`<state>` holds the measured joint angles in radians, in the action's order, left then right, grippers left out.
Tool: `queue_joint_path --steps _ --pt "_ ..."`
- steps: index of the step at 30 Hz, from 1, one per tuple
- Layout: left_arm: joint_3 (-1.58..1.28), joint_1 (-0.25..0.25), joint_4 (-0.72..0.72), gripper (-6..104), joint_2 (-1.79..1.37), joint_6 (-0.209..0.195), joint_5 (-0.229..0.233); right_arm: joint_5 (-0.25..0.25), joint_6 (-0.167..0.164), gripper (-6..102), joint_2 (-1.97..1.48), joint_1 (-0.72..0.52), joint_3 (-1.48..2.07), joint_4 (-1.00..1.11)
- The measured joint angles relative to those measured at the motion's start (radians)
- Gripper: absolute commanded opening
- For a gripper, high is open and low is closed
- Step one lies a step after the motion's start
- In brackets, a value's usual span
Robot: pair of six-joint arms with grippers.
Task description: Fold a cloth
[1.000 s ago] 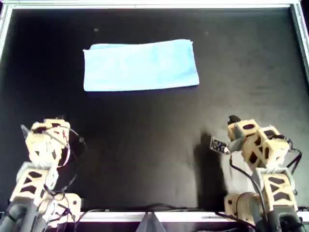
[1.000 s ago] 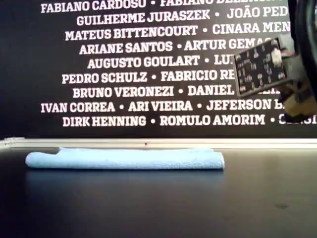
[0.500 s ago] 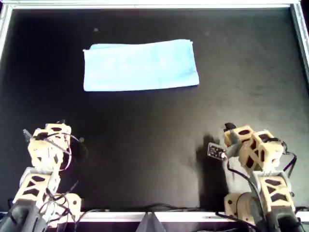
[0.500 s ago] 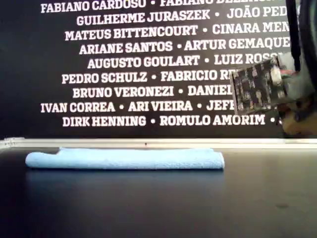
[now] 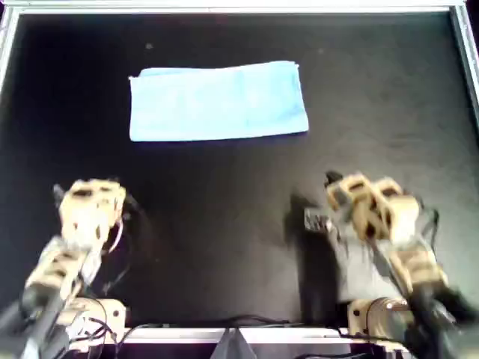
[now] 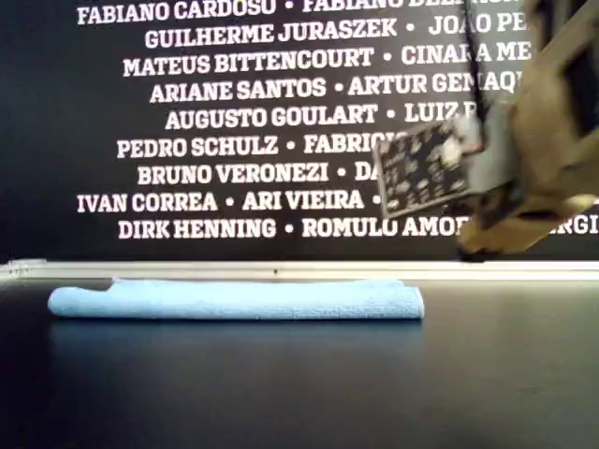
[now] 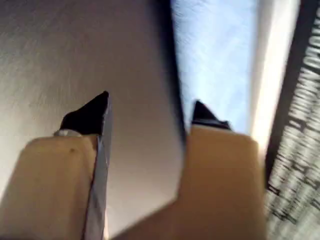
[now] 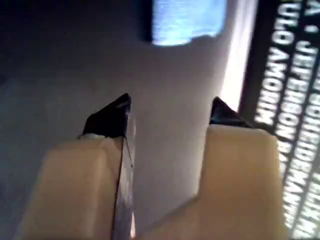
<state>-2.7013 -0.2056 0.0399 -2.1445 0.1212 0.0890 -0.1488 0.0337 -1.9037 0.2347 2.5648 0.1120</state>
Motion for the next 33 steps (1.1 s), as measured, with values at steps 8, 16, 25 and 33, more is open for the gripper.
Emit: queue_joint_path --steps 8,16,25,33 --pt "0.370 -0.009 0.000 81 0.491 0.006 -0.002 -0.002 0.021 69 0.397 0.041 -0.373 0.000" --pt "0.614 -0.009 0.000 81 0.718 0.006 0.005 0.000 0.034 69 0.479 0.066 -0.525 0.000" --pt "0.772 -0.009 0.002 81 0.853 0.006 0.005 0.000 0.034 69 0.614 0.061 -0.624 -0.049" --pt "0.816 -0.009 0.003 81 0.862 0.006 0.005 0.000 0.034 69 0.741 0.061 -0.854 -0.255"
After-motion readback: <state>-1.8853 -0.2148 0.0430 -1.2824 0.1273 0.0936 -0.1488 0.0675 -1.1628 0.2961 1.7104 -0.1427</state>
